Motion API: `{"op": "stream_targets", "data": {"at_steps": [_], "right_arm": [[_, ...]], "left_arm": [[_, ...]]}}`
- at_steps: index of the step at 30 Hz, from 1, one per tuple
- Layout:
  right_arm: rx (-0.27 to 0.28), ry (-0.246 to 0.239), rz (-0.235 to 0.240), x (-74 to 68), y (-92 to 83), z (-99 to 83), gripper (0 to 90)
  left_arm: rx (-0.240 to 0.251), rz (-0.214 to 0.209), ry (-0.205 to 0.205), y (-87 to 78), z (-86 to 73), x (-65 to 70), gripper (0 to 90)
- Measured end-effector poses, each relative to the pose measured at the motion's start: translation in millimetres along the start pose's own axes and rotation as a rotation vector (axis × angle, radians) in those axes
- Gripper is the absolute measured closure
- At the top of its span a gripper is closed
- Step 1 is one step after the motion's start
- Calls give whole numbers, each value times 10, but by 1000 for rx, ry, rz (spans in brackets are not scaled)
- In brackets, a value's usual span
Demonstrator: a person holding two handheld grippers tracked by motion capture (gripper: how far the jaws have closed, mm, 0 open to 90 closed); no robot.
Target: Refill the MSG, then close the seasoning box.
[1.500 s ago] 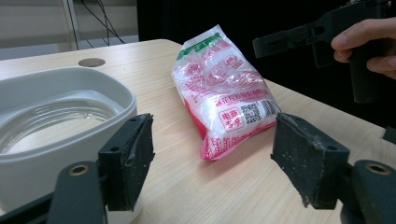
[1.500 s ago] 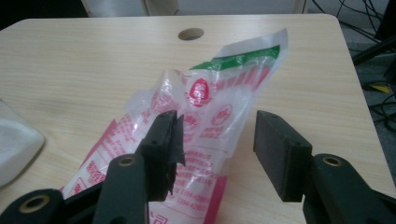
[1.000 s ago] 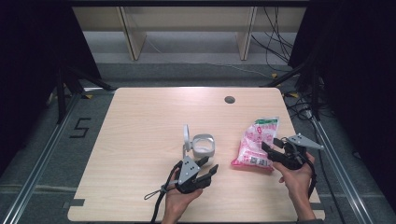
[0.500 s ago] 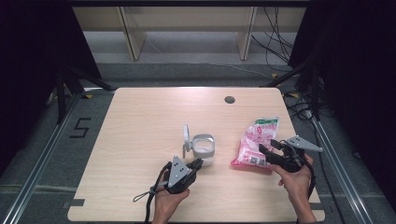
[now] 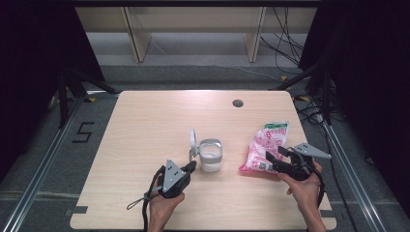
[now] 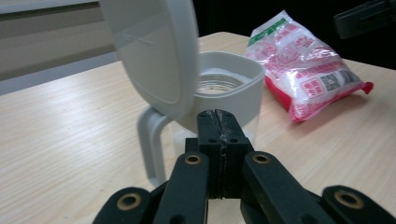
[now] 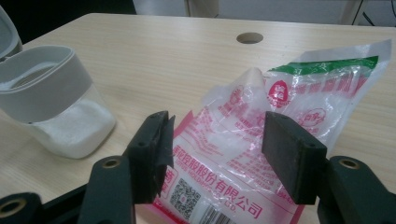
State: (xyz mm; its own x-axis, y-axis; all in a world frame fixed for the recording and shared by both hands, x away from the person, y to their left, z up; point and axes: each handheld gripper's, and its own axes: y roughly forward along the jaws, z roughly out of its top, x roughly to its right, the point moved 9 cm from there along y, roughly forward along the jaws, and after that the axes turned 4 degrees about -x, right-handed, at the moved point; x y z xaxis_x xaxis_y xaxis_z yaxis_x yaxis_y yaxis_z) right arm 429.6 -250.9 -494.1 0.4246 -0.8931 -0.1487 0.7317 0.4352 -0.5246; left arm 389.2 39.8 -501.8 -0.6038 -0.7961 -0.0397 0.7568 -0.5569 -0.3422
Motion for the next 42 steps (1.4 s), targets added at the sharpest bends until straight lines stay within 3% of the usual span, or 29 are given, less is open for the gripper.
{"op": "stream_targets", "data": {"at_steps": [1,2,3,4,6,7,10,11,12,14,15,16,18,19,20,22,24,25,27,37,39,42], "right_arm": [[0,-30,-6,16,9,0,424],[-16,-33,-20,20,7,-8,424],[-22,-6,-3,-24,-9,-22,424],[-4,-31,-1,-16,7,-11,424],[-11,-30,-7,-32,6,-22,422],[-5,-65,-15,-16,18,-14,419],[-3,-70,-12,-47,30,-20,419],[-30,-67,-8,-64,16,-42,419],[-42,-25,0,-108,-1,-61,419],[-27,-46,7,-114,2,-52,419],[-38,-30,15,-132,-9,-65,419],[-36,-68,17,-103,-6,-61,419],[-20,-55,3,-116,1,-64,419],[-17,-73,1,-107,3,-65,419],[-18,-58,21,-132,7,-74,419],[-24,-81,4,-126,15,-89,423],[-47,-58,20,-185,24,-125,423],[-43,-97,13,-168,31,-125,423],[-54,-102,29,-203,35,-143,423],[-45,-111,39,-267,42,-176,422],[-74,-75,40,-300,20,-210,421],[-80,-80,46,-304,21,-230,422]], "left_arm": [[-2,7,2,-7,4,-21,891],[-3,12,1,-10,7,-36,891],[1,12,-3,-7,12,-44,891],[-2,17,4,-7,12,-58,890],[-2,19,-3,8,13,-73,891],[-6,20,-7,14,11,-80,891],[-9,25,-15,18,8,-109,888],[-8,26,-17,15,10,-114,888],[-4,23,-11,15,16,-122,886],[-7,24,-16,17,18,-134,882],[-14,26,-13,17,18,-141,882],[-18,24,-19,22,17,-141,883],[-21,29,-8,25,21,-168,883],[-20,32,1,25,25,-182,883],[-24,34,3,23,22,-195,884],[-18,39,8,17,31,-220,885],[-27,39,11,13,28,-233,886],[-28,39,11,20,26,-244,885],[-34,38,6,36,23,-259,887],[-44,21,-31,118,46,-339,886],[-48,25,-12,123,57,-360,888],[-55,31,-8,135,80,-375,890]]}}
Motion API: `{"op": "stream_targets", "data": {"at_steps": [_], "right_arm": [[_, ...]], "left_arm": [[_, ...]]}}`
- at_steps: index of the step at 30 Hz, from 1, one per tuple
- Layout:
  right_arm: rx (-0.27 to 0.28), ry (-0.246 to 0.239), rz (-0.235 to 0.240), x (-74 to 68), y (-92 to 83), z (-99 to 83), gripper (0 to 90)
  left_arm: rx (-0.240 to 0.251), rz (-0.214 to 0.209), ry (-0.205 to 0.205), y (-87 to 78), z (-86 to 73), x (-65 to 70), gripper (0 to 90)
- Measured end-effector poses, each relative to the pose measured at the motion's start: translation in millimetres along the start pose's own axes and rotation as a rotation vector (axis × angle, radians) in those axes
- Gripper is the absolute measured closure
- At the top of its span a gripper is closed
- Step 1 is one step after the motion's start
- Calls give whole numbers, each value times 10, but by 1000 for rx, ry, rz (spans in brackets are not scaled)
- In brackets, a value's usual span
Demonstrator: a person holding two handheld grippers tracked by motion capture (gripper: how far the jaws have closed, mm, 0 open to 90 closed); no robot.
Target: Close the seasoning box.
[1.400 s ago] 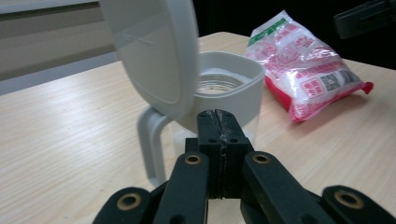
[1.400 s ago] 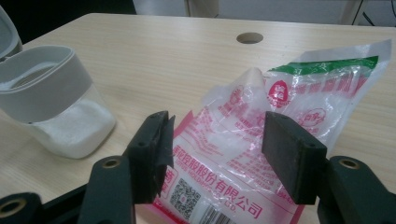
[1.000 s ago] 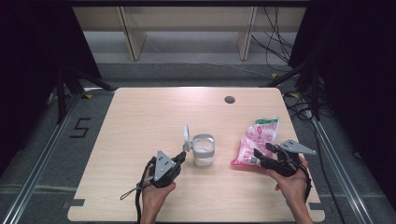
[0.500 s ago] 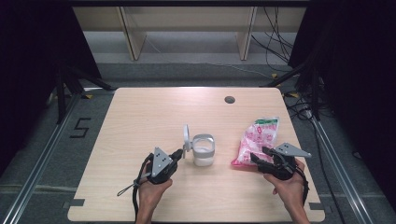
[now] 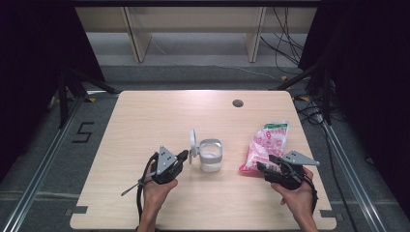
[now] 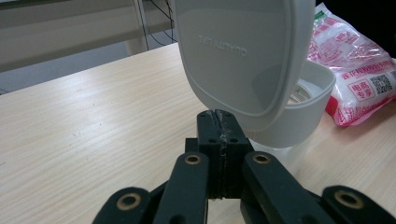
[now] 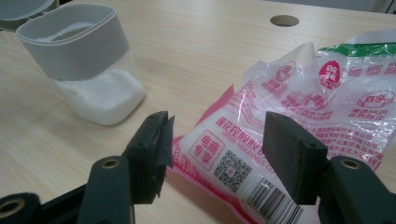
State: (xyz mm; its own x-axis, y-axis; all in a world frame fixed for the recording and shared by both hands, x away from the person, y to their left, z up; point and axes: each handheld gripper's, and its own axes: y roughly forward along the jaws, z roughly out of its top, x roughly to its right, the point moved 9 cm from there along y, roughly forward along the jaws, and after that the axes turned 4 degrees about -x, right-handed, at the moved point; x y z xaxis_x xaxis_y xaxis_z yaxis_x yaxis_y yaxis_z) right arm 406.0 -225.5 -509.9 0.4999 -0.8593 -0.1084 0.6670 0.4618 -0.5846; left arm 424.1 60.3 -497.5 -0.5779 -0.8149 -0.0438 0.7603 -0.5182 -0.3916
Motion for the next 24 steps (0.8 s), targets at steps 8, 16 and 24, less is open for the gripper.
{"op": "stream_targets", "data": {"at_steps": [8,16,24], "right_arm": [[17,-6,1,-23,-7,-8,421],[5,-1,9,-45,-25,-40,422],[13,-13,25,-67,-39,-43,422]], "left_arm": [[-7,-1,4,57,52,-36,891],[0,-3,18,66,133,-51,891],[-2,4,49,48,226,-24,890]]}}
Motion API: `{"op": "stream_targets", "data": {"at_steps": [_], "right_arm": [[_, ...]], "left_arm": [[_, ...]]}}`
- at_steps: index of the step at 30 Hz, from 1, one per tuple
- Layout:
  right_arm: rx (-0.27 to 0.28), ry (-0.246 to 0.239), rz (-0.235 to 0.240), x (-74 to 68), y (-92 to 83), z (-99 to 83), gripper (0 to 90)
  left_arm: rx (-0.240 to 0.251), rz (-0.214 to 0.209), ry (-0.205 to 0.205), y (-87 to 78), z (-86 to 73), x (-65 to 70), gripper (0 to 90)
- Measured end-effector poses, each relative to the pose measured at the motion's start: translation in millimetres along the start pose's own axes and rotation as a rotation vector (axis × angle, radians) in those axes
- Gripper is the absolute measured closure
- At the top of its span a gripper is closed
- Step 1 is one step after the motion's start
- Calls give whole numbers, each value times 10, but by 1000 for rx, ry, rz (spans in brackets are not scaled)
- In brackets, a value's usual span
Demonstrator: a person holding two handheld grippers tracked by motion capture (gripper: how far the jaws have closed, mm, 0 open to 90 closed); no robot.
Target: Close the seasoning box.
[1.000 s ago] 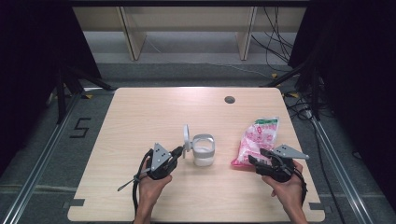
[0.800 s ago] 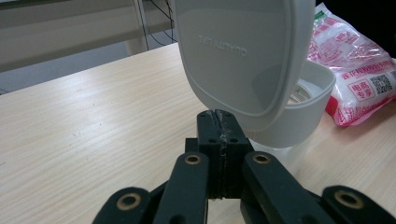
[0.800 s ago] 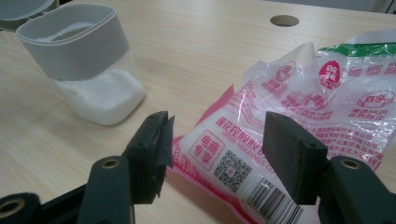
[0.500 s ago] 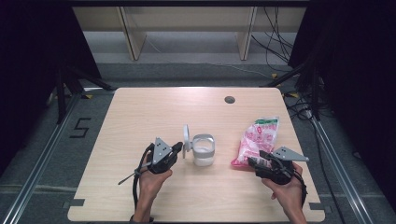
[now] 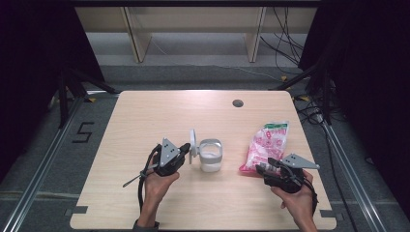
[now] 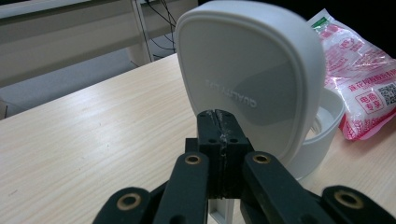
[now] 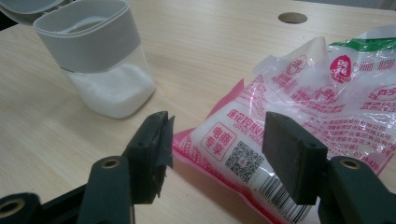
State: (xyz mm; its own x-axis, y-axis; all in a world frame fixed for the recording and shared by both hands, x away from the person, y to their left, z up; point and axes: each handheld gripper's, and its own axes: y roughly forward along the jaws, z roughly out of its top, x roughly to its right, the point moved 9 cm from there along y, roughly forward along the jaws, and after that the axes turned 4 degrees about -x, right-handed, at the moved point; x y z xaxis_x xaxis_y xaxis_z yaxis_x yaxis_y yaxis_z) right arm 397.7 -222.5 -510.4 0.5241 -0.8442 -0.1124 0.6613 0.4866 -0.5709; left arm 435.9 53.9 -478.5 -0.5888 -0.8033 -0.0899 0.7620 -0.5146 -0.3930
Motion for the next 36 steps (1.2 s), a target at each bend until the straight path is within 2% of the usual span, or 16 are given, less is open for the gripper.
{"op": "stream_targets", "data": {"at_steps": [2,4,5,10,11,14,15,17,19,21,22,24,27,28,33,36], "right_arm": [[21,-15,10,7,13,16,422],[3,-22,-23,37,9,-3,422],[-10,1,-11,8,-13,-19,421],[9,25,12,-26,-6,-17,421],[17,-16,12,7,2,-10,420],[11,17,11,-25,-4,-26,419],[5,-24,-3,12,-9,-27,419],[10,-14,7,-7,-5,-28,419],[6,-17,11,-6,-21,-33,419],[17,-16,10,-10,-12,-29,419],[8,13,14,-39,-19,-43,418],[21,-28,1,-2,-21,-28,419],[7,13,16,-44,-29,-49,419],[16,-18,18,-24,-20,-38,419],[11,-38,12,-11,-19,-46,418],[0,-10,11,-33,-34,-60,419]], "left_arm": [[6,-2,-1,-3,19,-1,890],[14,-14,-6,-9,37,7,890],[27,-16,27,-6,64,-14,890],[31,-16,36,-30,99,-2,890],[34,-16,37,-33,111,1,889],[19,-12,23,-44,118,19,889],[31,-15,47,-35,143,8,890],[15,-11,27,-43,133,17,889],[32,-15,55,-29,166,12,889],[21,-15,23,-32,158,40,888],[33,-16,52,-23,180,28,888],[32,-17,59,-21,180,35,886],[19,-16,32,-18,157,37,886],[20,-17,32,-19,158,36,885],[28,-17,36,-27,189,58,885],[36,-22,46,-28,219,87,884]]}}
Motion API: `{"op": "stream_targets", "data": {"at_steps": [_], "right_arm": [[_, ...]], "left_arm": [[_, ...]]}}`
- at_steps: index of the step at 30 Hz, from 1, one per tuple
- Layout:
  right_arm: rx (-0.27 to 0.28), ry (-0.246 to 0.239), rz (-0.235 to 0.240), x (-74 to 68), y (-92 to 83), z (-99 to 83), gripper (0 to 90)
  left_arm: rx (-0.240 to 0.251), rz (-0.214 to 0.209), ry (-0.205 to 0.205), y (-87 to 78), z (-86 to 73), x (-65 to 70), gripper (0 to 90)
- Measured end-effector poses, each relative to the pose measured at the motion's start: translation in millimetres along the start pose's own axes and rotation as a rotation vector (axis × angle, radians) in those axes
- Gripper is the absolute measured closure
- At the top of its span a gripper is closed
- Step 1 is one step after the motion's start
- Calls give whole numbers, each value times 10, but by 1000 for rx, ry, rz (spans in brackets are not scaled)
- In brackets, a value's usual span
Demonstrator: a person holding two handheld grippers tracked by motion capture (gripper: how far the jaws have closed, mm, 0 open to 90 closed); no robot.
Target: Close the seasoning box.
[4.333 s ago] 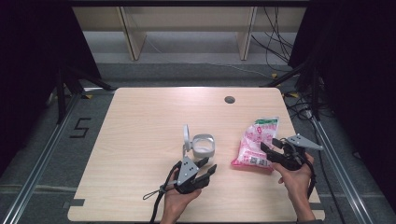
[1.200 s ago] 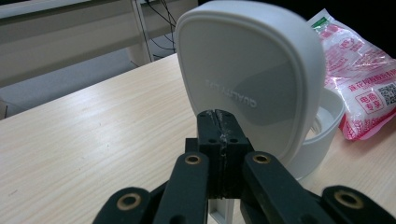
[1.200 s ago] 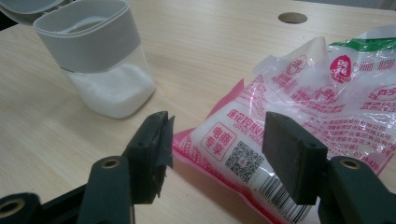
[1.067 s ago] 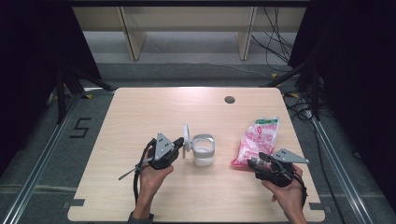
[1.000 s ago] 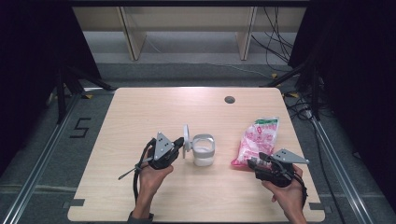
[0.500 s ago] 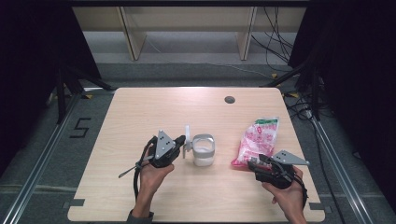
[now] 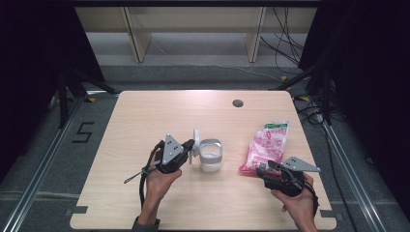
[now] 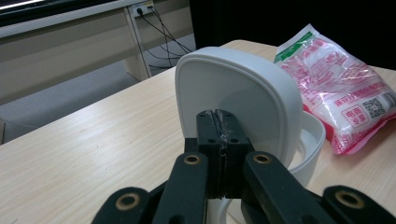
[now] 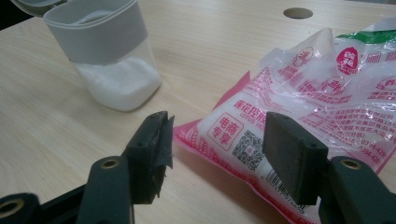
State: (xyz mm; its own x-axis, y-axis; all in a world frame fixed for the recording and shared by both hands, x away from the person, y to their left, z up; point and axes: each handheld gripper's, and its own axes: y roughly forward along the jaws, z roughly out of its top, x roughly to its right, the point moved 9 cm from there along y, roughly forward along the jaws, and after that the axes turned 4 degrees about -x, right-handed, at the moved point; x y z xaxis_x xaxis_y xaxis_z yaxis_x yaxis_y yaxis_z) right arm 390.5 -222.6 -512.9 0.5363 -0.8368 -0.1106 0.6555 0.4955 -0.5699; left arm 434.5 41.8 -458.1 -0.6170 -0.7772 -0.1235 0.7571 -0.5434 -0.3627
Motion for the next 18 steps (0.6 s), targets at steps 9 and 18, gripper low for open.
{"op": "stream_targets", "data": {"at_steps": [9,18], "right_arm": [[-22,21,-4,-11,-4,-30,419],[-7,17,-6,-10,17,-22,419]], "left_arm": [[-2,-6,20,19,41,41,881],[-4,-29,28,65,58,141,875]]}}
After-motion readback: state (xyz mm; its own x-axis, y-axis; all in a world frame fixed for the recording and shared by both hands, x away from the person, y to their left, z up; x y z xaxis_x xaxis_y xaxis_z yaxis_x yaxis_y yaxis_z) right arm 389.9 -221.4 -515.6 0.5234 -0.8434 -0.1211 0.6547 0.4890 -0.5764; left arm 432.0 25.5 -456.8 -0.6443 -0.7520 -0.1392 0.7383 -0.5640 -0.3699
